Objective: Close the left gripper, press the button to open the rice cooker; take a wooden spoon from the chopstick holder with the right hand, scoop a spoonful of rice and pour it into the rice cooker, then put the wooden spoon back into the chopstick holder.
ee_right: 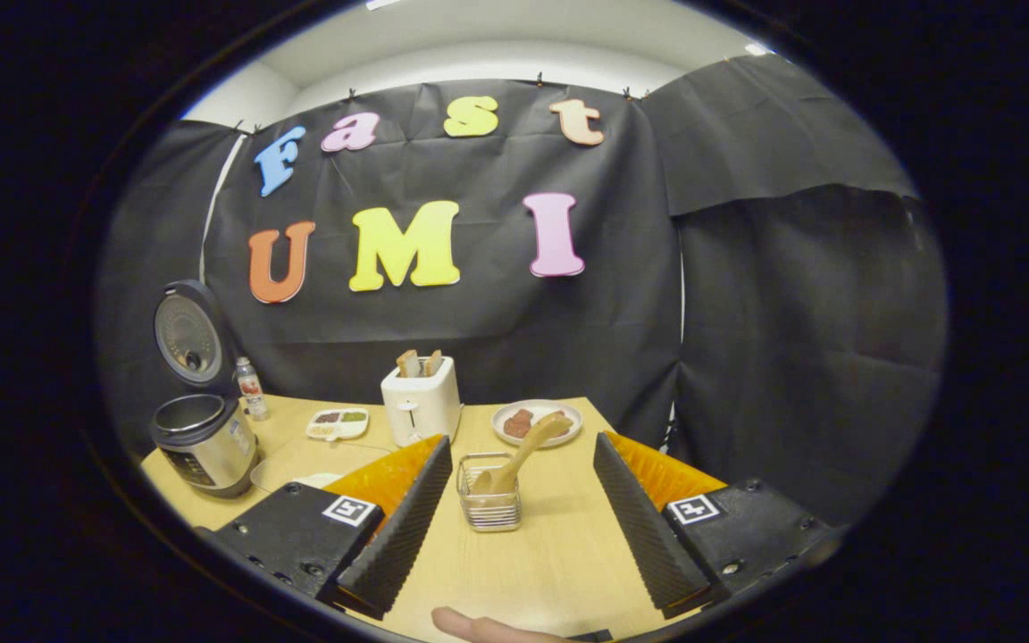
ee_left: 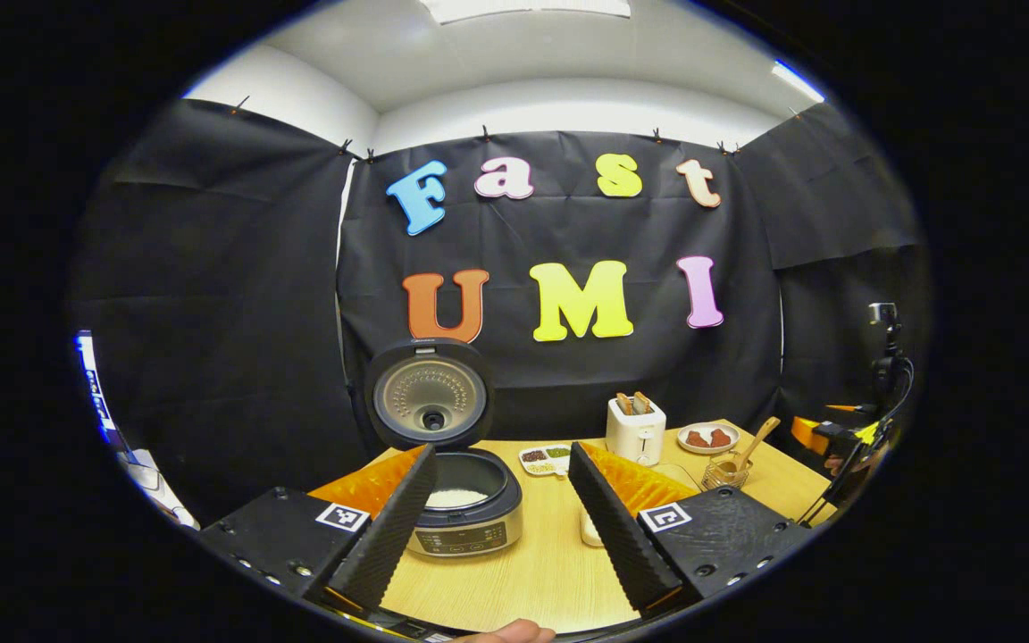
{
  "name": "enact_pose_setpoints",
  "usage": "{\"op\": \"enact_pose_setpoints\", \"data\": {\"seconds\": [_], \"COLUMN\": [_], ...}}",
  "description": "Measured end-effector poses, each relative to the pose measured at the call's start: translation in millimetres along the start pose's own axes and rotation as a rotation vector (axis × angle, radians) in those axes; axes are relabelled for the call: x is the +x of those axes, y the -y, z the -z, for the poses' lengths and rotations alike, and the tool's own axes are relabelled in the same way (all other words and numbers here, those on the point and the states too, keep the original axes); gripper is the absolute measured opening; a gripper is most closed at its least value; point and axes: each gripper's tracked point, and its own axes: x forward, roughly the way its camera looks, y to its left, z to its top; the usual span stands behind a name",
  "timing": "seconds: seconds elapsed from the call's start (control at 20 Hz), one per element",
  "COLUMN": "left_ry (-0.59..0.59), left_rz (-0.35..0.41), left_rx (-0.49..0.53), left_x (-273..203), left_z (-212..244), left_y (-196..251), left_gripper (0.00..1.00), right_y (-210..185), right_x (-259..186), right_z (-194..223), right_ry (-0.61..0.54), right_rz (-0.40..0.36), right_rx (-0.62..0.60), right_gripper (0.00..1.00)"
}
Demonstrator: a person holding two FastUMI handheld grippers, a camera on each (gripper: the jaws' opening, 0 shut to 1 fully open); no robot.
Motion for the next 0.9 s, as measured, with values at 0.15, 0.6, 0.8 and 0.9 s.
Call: {"op": "enact_pose_setpoints", "data": {"seconds": [0.15, 0.6, 0.8, 0.9], "left_ry": [0.001, -0.044, -0.077, -0.097], "left_rz": [-0.055, -0.032, -0.067, -0.068], "left_rx": [0.018, -0.05, -0.071, -0.084], "left_x": [-5, 7, 18, 21], "left_z": [9, 48, 69, 76], "left_y": [-5, -4, -20, -23], "left_gripper": [0.95, 0.96, 0.96, 0.96], "right_y": [-2, 5, 5, 1], "right_x": [29, 136, 170, 183], "right_z": [13, 75, 77, 74], "right_ry": [-0.005, -0.113, -0.103, -0.091], "right_rz": [-0.003, 0.07, 0.06, 0.017], "right_rx": [0.021, 0.064, 0.084, 0.145], "right_gripper": [1.0, 1.0, 0.95, 0.91]}}
